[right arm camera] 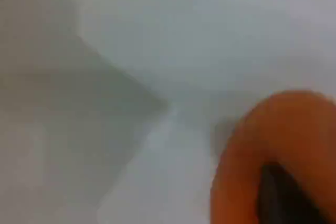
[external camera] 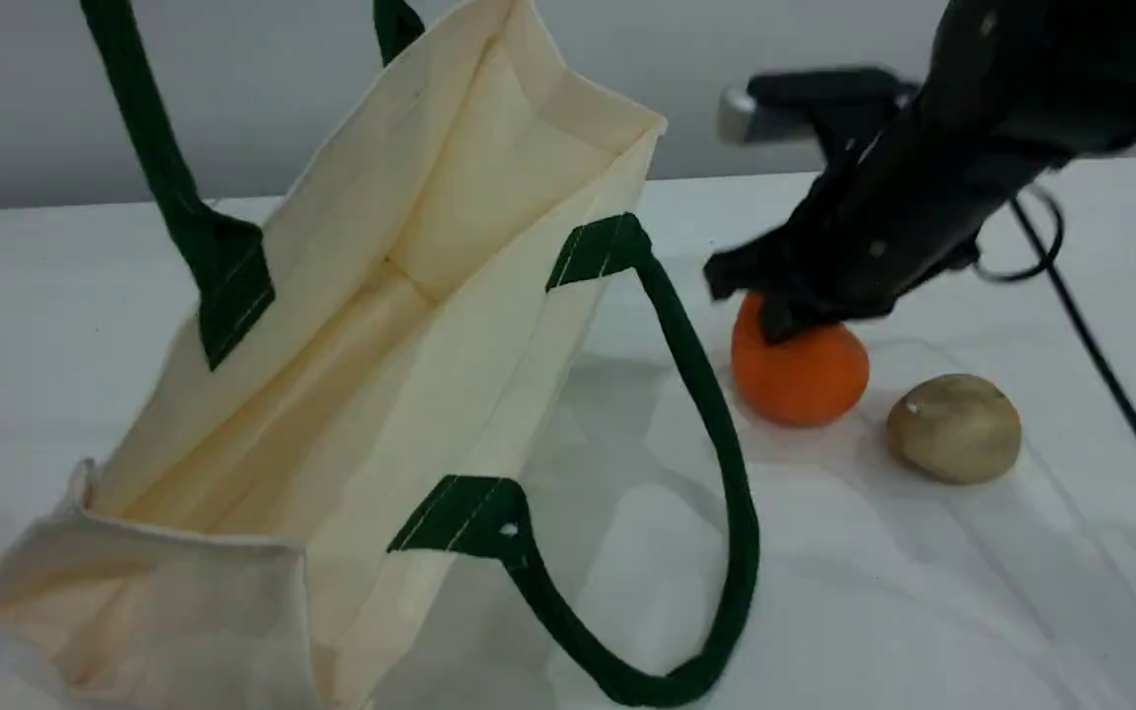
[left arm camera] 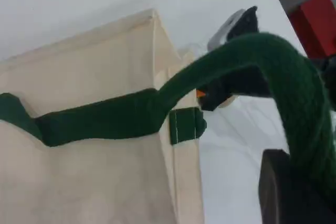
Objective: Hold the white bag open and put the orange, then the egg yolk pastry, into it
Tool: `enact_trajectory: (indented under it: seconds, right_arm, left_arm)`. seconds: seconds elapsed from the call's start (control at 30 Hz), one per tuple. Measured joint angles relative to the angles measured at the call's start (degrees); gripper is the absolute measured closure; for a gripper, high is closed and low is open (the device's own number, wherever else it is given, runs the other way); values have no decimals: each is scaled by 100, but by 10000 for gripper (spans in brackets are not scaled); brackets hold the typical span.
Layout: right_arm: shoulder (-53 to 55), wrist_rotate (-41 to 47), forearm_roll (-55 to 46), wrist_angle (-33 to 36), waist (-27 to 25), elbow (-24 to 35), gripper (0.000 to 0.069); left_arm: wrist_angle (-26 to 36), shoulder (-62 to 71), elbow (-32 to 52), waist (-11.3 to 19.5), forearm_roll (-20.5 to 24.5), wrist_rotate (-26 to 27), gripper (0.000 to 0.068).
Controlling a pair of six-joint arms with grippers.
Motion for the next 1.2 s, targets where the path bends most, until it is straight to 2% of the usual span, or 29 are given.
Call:
enact_trajectory:
  seconds: [0.13,0.27,0.4,0.53,0.73,0.9,1.03,1.2]
  right_arm:
    - [-616,-38,-204,360,-270,0,647]
    - [-1284,-38,-453,1012,-618,0,647]
    - [-1954,-44,-400,1719,-623,-5,647]
    - [-2459,-271,32,2158,-275,-5,647]
    - [-2784,-362,423,2148,487,-5,647]
    - [-2772,-362,496,2119,1224,0,647]
    - [-2772,-356,518,1873,1731,0,647]
    - [-2645,-336,686,1772,1828,0,647]
  left_arm:
    - [0,0,0,0,0,0,610]
    - [0,0,0,0,0,0,610]
    - [7,0,5,0,0,35,610]
    - [7,0,5,0,-5,49,610]
    - [22,0,5,-26,-370,120,610]
    - [-9,4,5,-331,-410,243,610]
    - [-60,7,5,-344,-423,243,610]
    - [-50,2,5,-344,-461,243,610]
